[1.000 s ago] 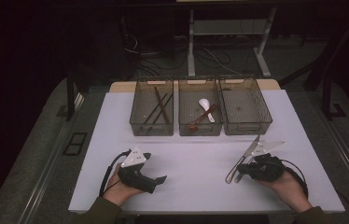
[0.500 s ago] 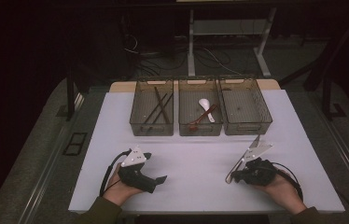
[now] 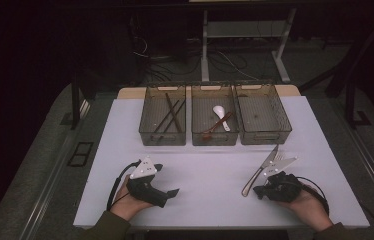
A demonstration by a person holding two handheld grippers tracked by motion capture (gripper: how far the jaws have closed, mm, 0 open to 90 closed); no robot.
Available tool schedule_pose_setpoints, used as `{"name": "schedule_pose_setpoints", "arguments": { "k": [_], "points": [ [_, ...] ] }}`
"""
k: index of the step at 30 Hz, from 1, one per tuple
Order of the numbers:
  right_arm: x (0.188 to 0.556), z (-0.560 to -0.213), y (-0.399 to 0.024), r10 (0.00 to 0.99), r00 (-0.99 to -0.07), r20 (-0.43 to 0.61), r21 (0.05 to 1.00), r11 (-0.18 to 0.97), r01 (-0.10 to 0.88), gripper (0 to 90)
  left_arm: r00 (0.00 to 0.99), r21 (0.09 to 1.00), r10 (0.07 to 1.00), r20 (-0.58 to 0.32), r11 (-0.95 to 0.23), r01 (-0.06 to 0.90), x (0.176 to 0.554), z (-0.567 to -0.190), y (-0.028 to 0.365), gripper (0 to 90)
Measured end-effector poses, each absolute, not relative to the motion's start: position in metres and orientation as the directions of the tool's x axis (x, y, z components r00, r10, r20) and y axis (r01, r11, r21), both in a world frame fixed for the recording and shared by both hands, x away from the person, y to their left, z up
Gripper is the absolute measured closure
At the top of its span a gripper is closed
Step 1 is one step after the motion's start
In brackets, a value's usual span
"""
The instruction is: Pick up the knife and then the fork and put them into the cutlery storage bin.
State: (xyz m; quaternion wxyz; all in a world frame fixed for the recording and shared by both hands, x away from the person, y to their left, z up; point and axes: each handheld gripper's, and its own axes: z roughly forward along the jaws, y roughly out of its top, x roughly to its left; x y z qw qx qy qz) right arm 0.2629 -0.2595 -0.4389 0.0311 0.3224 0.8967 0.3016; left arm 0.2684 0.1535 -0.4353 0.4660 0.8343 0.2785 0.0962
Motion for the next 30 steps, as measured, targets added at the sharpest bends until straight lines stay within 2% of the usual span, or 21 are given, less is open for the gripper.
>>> {"name": "schedule_pose_setpoints", "arguments": {
  "k": [30],
  "points": [
    [0.249,-0.432,-0.331,0.703,-0.7,0.129,0.476,0.575,0.665,89.6,0.829,0.829,0.551,-0.093,-0.418,0.371,0.269,-0.434,0.153,0.0]
  ]
}}
